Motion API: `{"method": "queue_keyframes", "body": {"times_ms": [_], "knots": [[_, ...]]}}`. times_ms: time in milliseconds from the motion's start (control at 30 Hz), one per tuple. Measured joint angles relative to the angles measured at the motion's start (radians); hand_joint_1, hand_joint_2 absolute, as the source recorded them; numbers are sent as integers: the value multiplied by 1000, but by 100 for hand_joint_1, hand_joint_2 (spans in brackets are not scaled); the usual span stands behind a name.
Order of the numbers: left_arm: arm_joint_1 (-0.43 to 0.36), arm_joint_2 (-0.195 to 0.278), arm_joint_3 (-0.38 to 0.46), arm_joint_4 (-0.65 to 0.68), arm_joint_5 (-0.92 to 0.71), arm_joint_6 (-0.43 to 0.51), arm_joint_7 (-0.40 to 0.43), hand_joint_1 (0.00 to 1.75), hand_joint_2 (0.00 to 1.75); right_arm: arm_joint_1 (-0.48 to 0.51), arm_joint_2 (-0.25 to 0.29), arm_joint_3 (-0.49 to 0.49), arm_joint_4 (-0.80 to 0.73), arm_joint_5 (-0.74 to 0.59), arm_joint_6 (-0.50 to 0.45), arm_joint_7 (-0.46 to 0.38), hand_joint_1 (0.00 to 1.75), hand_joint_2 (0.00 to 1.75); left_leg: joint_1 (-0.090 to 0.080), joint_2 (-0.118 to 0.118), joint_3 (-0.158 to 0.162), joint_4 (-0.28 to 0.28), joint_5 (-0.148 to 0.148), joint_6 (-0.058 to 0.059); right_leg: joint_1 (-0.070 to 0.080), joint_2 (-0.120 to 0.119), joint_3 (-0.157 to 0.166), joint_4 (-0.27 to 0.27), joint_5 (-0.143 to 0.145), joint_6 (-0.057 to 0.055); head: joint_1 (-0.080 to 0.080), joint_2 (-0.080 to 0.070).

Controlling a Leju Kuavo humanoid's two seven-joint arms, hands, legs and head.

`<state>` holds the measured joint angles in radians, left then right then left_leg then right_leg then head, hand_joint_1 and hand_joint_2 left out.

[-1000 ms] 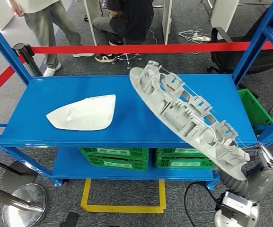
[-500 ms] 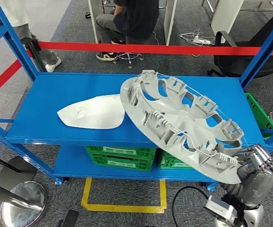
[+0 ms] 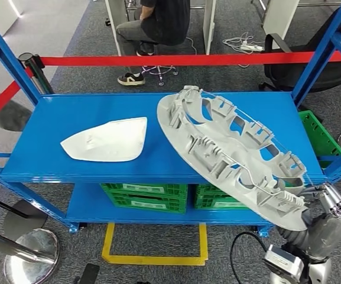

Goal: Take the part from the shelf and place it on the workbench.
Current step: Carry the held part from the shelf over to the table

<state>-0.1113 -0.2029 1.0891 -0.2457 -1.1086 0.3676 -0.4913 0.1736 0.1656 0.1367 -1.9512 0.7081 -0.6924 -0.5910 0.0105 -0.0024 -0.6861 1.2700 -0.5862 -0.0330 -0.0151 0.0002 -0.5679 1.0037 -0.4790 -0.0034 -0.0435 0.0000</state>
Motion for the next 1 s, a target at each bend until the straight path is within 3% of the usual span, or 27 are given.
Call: {"method": "queue_keyframes", "body": {"times_ms": [100, 167, 267, 300, 367, 433, 467, 500, 533, 600, 667, 767, 833, 933, 967, 1000], "knots": [[-1, 0, 0, 0, 0, 2, 0, 0, 175, 5, 0, -2, -5, -14, 0, 0, 175, 175, -1, 0, 83, -167, 96, 8, 2, 2, 3, 1, -1, 3, 0, 0], [-3, 1, 0, 0, 0, 3, 0, 0, 175, 5, 0, -2, -9, -20, 0, 2, 175, 175, -4, 0, 121, -250, 117, 16, 5, 3, 0, 4, -1, 12, 1, 0], [-2, 2, 0, 0, 0, 5, 0, 0, 175, 7, 0, -2, -14, -28, 0, 5, 175, 175, -6, 0, 122, -267, 118, 33, 4, 1, -8, 4, -1, 29, 2, 0], [-2, 2, 0, 0, 0, 6, 0, 0, 175, 7, 0, -2, -15, -29, 0, 5, 175, 175, -4, 0, 122, -270, 121, 40, 4, 0, -15, 16, -12, 34, 3, 0], [-2, 2, 0, 0, 0, 6, 0, 0, 175, 9, -1, -2, -17, -31, 0, 7, 175, 175, -2, 1, 120, -274, 126, 50, 3, 0, -55, 103, -67, 43, 7, 0], [-2, 1, 0, 0, 0, 6, 0, 0, 175, 11, -4, -2, -18, -34, 0, 11, 175, 175, -3, 1, 118, -274, 127, 53, 3, 0, -113, 239, -131, 46, 9, 0], [-2, 1, 0, 0, 0, 6, 0, 0, 175, 13, -5, -2, -18, -35, 0, 13, 175, 175, -4, 1, 117, -273, 128, 54, 3, 0, -131, 282, -142, 47, 9, 0], [-1, 1, 0, 0, 0, 6, 0, 0, 175, 16, -5, -2, -18, -35, 0, 15, 175, 175, -4, 1, 117, -273, 128, 54, 3, 0, -131, 288, -134, 47, 9, 0], [-1, 1, 0, 0, 0, 6, 0, 0, 175, 17, -6, -2, -18, -35, 0, 16, 175, 175, -4, 1, 117, -273, 129, 54, 3, 0, -111, 253, -108, 46, 9, 0], [-1, 0, 0, 0, 0, 6, 0, 0, 175, 18, -6, -2, -18, -35, 0, 16, 175, 175, -5, 0, 119, -272, 129, 51, 3, -1, -36, 113, -45, 41, 9, 0], [-2, 0, 0, 0, -1, 6, 0, 0, 175, 18, -7, -2, -20, -37, 0, 15, 175, 175, -9, 0, 114, -269, 131, 41, 5, 0, 13, 17, -20, 35, 9, 0], [-2, 0, 0, 0, -2, 6, 1, 0, 175, 21, -7, -2, -22, -42, 0, 15, 175, 175, -10, 0, 107, -265, 135, 24, 4, 3, 15, 4, -16, 21, 8, 0], [-3, 0, 0, 0, -2, 6, 2, 0, 175, 20, -7, -2, -23, -43, 0, 15, 175, 175, -8, 0, 94, -232, 105, 15, 1, 1, 13, 1, -10, 9, 6, 0], [-2, 0, 0, 0, -2, 6, 2, 0, 175, 20, -7, -2, -23, -44, 0, 15, 175, 175, -4, 0, 23, -56, 3, 3, 1, -2, 4, 1, -3, -2, 3, 0], [-1, 0, 0, 0, -2, 6, 2, 0, 175, 20, -7, -2, -23, -44, 0, 15, 175, 175, -4, 0, 4, -6, -16, 2, 2, -2, 1, 1, -1, -4, 3, 0], [-1, 0, 0, 0, -2, 6, 2, 0, 175, 20, -7, -2, -23, -44, 0, 15, 175, 175, -4, 0, -1, 13, -16, 3, 3, -2, -2, 2, 1, -4, 3, 0]]}}
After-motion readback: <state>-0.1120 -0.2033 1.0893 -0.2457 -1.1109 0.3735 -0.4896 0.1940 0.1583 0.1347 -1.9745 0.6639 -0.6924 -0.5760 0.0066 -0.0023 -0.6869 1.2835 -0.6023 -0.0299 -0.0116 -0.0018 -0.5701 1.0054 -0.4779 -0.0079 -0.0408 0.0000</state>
